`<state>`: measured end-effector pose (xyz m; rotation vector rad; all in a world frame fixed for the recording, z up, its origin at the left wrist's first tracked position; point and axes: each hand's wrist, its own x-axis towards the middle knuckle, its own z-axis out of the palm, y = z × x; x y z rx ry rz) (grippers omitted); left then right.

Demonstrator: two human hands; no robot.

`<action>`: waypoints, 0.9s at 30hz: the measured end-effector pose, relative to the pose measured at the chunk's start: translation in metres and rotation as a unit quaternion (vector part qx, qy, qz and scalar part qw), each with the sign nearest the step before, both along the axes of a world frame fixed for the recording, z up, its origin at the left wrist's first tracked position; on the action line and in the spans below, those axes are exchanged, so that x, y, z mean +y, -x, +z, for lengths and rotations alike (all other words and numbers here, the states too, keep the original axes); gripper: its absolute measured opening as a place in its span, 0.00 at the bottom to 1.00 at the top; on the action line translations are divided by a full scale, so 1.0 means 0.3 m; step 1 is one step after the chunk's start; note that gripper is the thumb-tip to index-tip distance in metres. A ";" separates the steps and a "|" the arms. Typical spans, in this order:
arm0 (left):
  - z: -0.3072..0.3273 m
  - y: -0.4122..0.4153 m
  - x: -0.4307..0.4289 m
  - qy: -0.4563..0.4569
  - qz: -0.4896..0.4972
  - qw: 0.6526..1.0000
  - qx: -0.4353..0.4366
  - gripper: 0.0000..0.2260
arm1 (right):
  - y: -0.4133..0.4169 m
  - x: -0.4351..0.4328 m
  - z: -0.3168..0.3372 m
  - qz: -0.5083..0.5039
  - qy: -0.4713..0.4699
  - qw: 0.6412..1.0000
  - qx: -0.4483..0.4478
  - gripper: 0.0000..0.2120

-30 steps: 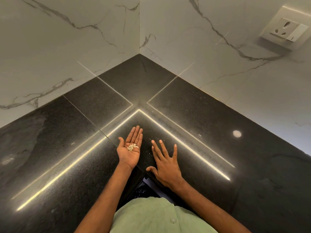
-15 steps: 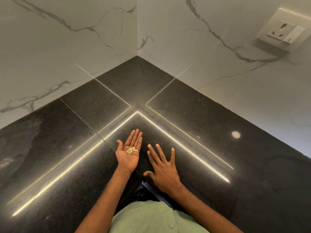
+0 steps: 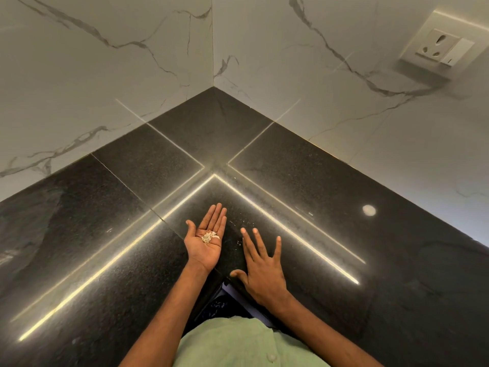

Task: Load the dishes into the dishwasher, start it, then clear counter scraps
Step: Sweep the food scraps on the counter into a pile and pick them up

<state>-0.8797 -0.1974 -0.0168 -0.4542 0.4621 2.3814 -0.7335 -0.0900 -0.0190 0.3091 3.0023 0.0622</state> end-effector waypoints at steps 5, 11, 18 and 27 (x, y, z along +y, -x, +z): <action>-0.004 0.021 -0.003 -0.016 0.017 1.000 -0.002 0.33 | 0.062 -0.015 0.007 0.003 -0.006 1.000 -0.007 0.44; -0.001 0.039 -0.017 -0.011 0.028 1.000 0.002 0.33 | 0.048 -0.032 -0.010 0.038 -0.016 0.999 0.005 0.46; -0.003 0.034 -0.021 -0.014 0.028 0.999 0.011 0.35 | 0.042 -0.040 -0.005 0.048 -0.037 0.998 -0.011 0.46; 0.024 0.047 -0.036 -0.015 0.041 0.999 0.013 0.36 | 0.094 0.069 0.000 -0.105 0.038 0.993 -0.025 0.45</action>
